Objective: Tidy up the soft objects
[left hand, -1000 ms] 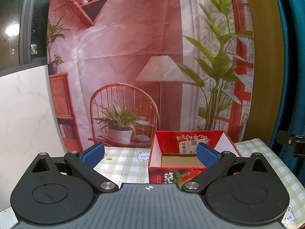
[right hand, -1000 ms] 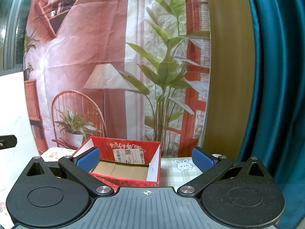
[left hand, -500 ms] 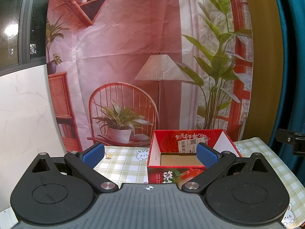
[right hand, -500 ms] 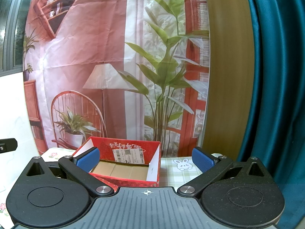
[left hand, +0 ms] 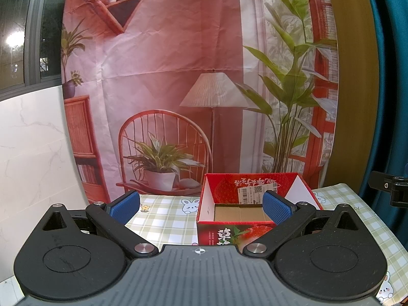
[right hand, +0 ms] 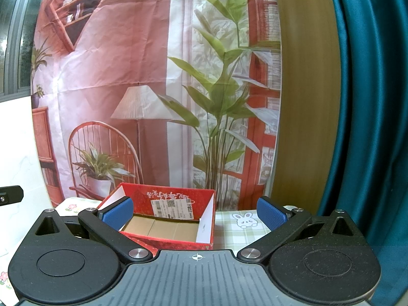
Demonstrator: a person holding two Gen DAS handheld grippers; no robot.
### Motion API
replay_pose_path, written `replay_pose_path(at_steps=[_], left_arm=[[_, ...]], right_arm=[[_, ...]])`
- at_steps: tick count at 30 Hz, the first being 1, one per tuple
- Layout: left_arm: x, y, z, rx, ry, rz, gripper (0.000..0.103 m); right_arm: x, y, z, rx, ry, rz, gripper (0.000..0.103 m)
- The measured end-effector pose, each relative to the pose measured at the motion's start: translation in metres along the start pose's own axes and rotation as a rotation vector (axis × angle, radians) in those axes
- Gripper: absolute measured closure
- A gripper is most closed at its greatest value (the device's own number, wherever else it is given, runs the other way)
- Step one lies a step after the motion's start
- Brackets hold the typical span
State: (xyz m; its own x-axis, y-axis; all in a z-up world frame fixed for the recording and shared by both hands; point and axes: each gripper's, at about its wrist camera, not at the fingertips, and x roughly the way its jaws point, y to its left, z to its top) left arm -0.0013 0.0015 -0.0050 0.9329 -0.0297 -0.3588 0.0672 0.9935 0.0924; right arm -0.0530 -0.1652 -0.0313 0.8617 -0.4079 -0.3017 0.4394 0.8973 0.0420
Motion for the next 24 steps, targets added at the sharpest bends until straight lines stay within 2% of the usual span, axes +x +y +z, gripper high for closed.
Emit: replay_pose_path(at_steps=[17,24], left_arm=[[0.003,-0.001,-0.003,-0.001,0.014,0.004,0.000],[0.014,-0.002,-0.024,0.028,0.058,-0.014,0.000]], right_arm=[[0.001,0.000,0.002,0.006,0.000,0.003,0.000],[0.006,-0.001,-0.018,0.038,-0.034,0.037,0.000]])
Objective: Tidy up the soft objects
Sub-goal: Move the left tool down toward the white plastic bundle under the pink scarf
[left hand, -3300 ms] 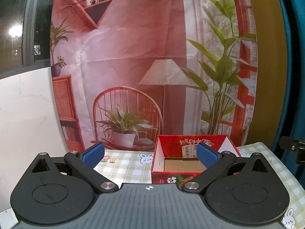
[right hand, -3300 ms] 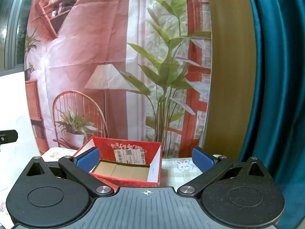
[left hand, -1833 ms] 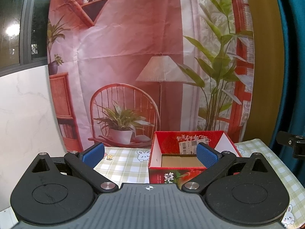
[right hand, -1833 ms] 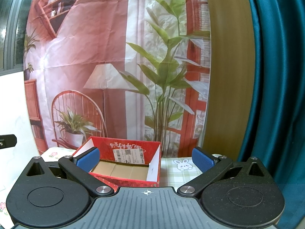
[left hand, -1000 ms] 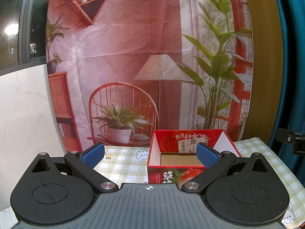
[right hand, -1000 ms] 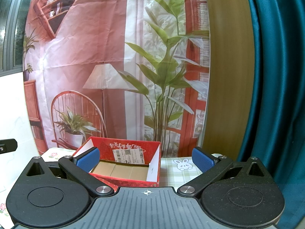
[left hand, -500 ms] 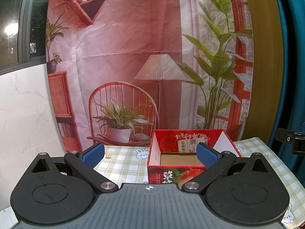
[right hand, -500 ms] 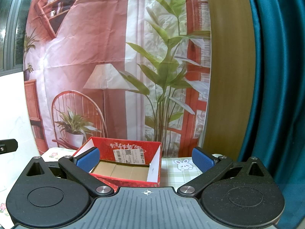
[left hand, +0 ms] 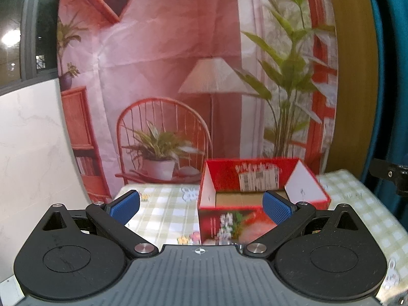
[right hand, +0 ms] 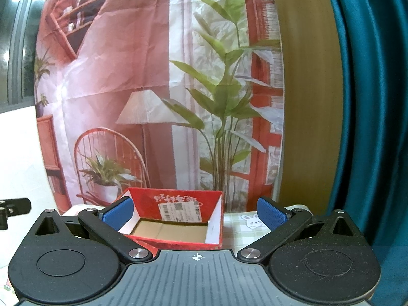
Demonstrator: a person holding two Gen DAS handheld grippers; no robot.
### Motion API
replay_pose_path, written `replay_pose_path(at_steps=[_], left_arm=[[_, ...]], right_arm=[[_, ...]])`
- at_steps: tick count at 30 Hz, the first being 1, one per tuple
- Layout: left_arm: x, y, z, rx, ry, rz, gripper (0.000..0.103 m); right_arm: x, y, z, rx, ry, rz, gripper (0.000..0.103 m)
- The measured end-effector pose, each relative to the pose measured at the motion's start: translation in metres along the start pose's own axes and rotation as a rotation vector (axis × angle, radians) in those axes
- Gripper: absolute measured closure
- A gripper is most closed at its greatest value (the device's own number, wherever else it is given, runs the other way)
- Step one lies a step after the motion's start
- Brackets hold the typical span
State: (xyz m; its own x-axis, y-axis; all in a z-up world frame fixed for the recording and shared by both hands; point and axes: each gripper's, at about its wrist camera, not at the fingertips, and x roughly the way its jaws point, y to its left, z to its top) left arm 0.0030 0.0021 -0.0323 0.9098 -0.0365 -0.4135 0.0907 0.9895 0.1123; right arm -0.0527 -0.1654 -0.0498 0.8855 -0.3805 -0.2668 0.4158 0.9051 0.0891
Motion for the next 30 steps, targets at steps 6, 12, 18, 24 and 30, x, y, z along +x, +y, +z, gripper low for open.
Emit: replay_pose_path(at_steps=[6,12,18,24,30], left_arm=[[0.023,0.001,-0.037,0.018,0.108,-0.033,0.000],[0.037,0.006,-0.072,0.053,0.159,-0.055,0.000],[0.052,0.010,-0.102,0.058,0.225,-0.085,0.000],[0.076,0.006,-0.127,0.024,0.346,-0.144,0.000],[0.100,0.009,-0.146,-0.016,0.439,-0.179,0.000]], right_arm=[[0.014,0.005,-0.039,-0.026,0.054,0.036,0.000],[0.018,0.012,-0.081,-0.084,0.064,0.006,0.000],[0.018,0.015,-0.117,-0.146,0.133,0.025,0.000],[0.023,0.006,-0.147,-0.081,0.274,0.066,0.000],[0.036,-0.014,-0.170,0.060,0.435,0.032,0.000]])
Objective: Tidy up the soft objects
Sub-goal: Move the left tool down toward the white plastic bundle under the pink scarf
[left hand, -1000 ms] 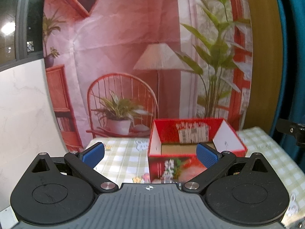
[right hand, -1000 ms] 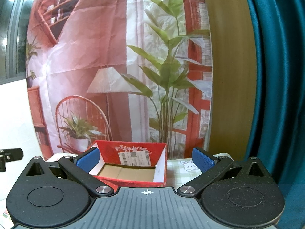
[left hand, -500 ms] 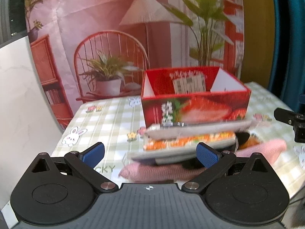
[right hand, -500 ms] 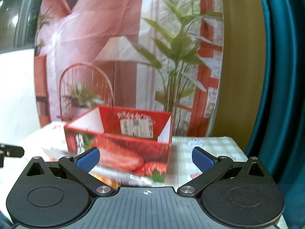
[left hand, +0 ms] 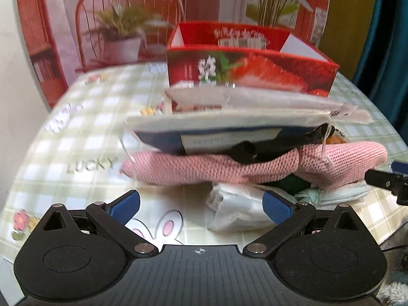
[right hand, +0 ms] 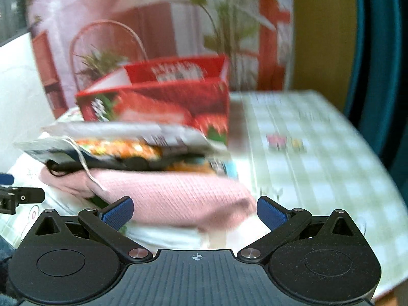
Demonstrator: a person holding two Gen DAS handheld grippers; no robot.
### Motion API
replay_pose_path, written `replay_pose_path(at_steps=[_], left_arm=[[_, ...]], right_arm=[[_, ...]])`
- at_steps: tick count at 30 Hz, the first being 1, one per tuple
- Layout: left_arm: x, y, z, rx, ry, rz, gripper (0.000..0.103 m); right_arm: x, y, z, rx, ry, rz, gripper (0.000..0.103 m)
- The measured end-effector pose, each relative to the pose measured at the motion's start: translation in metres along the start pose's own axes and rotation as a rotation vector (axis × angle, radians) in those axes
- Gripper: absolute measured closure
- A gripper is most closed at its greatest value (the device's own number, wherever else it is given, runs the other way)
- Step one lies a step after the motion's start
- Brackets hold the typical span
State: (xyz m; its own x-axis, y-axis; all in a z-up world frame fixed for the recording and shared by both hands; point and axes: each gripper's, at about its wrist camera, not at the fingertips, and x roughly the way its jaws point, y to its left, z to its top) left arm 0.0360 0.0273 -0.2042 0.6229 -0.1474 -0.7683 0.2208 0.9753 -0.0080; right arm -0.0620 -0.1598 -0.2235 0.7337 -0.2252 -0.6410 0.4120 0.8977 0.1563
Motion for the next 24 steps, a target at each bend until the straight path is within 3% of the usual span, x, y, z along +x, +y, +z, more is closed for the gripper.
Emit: replay_pose_path(at_steps=[7,19,24], left_arm=[[0.028,0.008,-0.004,-0.053,0.075,-0.051,0.000],[0.068,0.021,-0.011,-0.118,0.158,-0.106,0.000],[0.073,0.020,-0.015,-0.096,0.148,-0.095,0.000]], right_arm=[[0.032,-0.010,-0.010,0.070,0.145,0.003,0.000],[0.062,0.003,-0.011,0.033,0.214,0.004,0.000],[0.067,0.004,-0.012,0.019,0.223,0.003,0.000]])
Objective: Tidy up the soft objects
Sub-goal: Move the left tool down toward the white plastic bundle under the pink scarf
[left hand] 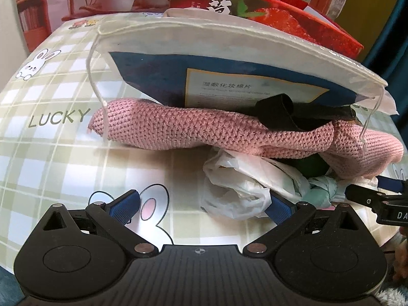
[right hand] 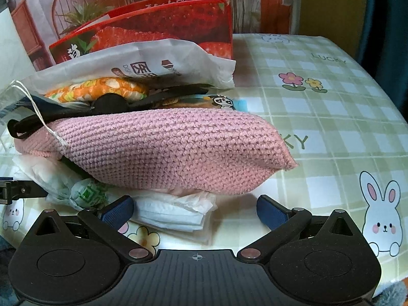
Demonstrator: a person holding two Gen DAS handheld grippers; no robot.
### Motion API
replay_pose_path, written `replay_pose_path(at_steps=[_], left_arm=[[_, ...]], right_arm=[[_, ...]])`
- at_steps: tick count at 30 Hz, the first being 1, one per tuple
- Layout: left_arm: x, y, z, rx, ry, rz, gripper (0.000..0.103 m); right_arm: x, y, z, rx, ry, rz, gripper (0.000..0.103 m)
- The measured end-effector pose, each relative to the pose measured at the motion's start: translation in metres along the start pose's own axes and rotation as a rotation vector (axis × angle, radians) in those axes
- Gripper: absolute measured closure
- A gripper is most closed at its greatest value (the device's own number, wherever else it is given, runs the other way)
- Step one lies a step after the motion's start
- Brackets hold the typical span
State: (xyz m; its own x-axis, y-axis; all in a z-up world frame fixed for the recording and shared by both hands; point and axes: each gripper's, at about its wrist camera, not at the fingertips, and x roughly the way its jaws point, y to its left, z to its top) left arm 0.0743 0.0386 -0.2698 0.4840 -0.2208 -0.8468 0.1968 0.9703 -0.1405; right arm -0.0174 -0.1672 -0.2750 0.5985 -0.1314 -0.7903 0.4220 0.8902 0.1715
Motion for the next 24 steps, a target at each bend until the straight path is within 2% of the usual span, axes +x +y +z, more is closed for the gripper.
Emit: replay_pose_path(at_steps=[16,20,22,24], left_arm=[[0.021,-0.025,-0.007,0.120,0.011,0.064,0.000],[0.017,-0.019,-0.006,0.090,0.014,0.003,0.000],[0.015,-0.013,-0.005,0.051,0.008,-0.067,0.001],[0.014,-0.005,-0.005,0.011,-0.002,-0.152,0.009]], right_arm=[[0.005,0.012,-0.002,-0.063,0.020,-0.048,0.000],[0.007,0.017,-0.004,-0.095,0.022,-0.074,0.000],[0.008,0.021,-0.004,-0.114,0.031,-0.087,0.000],[0.007,0.018,-0.004,-0.105,0.030,-0.074,0.000]])
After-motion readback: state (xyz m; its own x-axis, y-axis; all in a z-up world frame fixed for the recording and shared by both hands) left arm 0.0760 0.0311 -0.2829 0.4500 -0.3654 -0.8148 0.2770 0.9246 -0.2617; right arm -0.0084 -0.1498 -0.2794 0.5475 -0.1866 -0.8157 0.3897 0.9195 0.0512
